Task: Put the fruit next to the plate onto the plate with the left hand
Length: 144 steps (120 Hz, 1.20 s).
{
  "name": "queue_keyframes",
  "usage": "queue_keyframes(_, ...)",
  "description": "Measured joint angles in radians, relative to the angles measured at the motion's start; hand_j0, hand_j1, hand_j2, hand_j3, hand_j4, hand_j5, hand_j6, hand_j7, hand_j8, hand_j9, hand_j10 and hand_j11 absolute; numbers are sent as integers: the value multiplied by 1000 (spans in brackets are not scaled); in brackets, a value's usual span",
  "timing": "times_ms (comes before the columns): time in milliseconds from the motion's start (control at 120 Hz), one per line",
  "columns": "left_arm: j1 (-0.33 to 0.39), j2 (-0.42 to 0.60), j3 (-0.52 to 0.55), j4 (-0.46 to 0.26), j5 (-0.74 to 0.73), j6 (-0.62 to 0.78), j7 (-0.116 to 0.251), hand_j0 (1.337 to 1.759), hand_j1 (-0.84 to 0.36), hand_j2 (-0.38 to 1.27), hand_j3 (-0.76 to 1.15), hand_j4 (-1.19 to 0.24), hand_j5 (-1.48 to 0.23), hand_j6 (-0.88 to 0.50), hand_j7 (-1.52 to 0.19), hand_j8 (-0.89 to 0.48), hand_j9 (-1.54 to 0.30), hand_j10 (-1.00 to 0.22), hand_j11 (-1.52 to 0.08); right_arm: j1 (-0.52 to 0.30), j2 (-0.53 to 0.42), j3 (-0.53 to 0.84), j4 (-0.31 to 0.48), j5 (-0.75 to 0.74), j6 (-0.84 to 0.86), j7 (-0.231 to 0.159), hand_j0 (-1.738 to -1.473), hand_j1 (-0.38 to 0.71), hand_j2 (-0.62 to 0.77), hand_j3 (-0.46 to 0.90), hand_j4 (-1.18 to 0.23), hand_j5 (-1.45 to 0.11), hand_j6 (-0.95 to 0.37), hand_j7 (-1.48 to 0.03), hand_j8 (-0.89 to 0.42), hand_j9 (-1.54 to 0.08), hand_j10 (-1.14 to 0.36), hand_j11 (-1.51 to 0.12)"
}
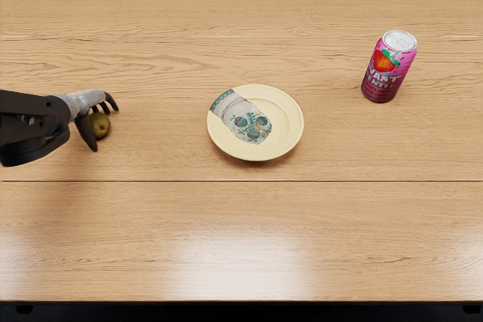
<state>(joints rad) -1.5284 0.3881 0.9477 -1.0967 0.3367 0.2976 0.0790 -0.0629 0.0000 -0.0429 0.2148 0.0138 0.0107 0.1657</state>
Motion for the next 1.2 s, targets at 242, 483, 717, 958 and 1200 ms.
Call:
queue_keyframes(242, -1, 3, -1, 0, -1, 0, -1, 1658, -55, 79, -4, -339, -440, -338, -443, -339, -439, -339, -439, 0, 0, 0, 0, 0, 0, 0, -1658, -337, -2, 0, -10, -13, -10, -13, -10, -13, -10, -13)
queue_keyframes(483, -3, 9, -1, -8, -8, -7, -3, 1659, -103, 84, 2, -380, -490, -351, -466, -362, -472, -379, -491, 0, 0, 0, 0, 0, 0, 0, -1658, -337, -2, 0, -10, -13, -10, -13, -10, -13, -10, -13)
queue_keyframes(717, -7, 16, 1, -22, -8, -8, -5, 1658, -137, 74, 20, -418, -511, -298, -474, -325, -455, -334, -525, 0, 0, 0, 0, 0, 0, 0, -1658, -337, -2, 0, -10, -13, -10, -13, -10, -13, -10, -13)
queue_keyframes(958, -14, 23, 3, -30, -11, -12, -3, 1658, -159, 85, 4, -437, -535, -324, -517, -343, -511, -349, -549, 0, 0, 0, 0, 0, 0, 0, -1658, -337, -2, 0, -10, -13, -10, -13, -10, -13, -10, -13)
queue_keyframes(1200, -75, 75, 7, -68, -43, -226, -4, 1652, -265, 351, 1, -634, -909, -474, -916, -487, -928, -501, -953, 0, 0, 0, 0, 0, 0, 0, -1658, -337, -2, 0, -10, -13, -10, -13, -10, -13, -10, -13)
